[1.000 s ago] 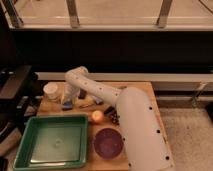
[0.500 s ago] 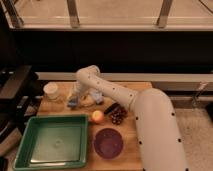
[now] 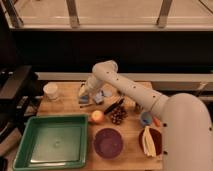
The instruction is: Wipe purple bowl with sponge
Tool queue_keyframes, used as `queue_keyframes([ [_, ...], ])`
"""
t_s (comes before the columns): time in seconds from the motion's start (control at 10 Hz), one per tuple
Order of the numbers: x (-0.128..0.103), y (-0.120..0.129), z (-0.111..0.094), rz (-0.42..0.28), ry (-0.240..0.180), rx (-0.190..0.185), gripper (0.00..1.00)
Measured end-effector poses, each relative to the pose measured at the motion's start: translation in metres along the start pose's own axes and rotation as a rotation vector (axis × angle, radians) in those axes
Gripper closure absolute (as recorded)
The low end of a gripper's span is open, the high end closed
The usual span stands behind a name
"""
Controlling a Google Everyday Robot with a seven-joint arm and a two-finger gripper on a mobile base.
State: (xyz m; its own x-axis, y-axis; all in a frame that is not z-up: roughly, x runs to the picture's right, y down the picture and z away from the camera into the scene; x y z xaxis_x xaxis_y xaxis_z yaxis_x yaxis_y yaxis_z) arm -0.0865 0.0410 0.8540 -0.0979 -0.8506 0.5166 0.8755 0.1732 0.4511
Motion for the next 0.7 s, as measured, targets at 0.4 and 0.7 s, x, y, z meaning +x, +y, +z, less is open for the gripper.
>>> queue_keyframes([
  [0.4, -0.072, 0.008, -0.04, -0.059, -0.068, -0.002, 0.9],
  [0.7, -0.135, 0.021, -0.063, -0.044, -0.131, 0.023, 0.9],
])
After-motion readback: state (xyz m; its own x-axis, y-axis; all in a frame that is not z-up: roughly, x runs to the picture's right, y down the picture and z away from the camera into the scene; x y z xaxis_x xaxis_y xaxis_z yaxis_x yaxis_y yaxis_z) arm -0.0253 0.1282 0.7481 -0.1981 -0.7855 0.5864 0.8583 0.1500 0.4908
